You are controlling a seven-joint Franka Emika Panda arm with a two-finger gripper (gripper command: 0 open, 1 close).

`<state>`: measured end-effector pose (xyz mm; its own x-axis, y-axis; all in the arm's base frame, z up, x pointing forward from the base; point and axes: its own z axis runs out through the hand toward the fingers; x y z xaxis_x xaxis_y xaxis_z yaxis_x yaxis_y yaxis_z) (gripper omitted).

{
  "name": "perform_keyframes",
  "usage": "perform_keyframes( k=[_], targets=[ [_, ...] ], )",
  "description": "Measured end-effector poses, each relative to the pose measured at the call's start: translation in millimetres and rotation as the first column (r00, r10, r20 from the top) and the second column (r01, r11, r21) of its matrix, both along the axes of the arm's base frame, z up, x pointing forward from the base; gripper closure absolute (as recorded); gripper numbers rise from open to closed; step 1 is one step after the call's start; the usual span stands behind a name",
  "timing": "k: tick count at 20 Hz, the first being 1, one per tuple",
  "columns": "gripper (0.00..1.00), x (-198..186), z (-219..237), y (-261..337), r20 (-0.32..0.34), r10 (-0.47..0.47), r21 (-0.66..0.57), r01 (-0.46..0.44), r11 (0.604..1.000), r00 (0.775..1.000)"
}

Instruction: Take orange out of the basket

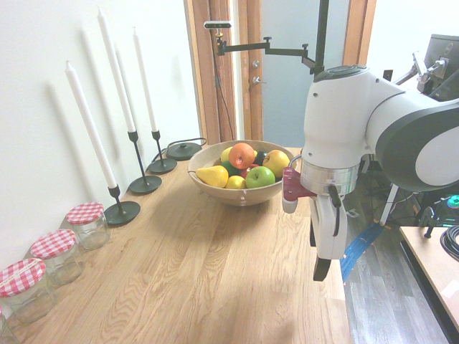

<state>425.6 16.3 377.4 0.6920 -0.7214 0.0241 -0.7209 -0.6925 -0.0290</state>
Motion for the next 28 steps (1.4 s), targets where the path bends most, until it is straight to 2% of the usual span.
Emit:
perform_keyframes(
  k=[7,15,23,28],
  targets=[
    [0.0,6.4,8.9,-11.3,0.018,-0.025,0.008,0.025,1.0,1.0],
    [0.0,31.7,67.3,-62.1,0.074,-0.089,0.019,0.088,0.996,0.993],
    [0.0,54.8,124.7,-164.8,0.097,-0.158,0.004,0.158,0.987,0.983],
    [0.0,77.3,126.9,-231.0,0.088,-0.204,-0.002,0.205,0.979,0.975]
  ],
)
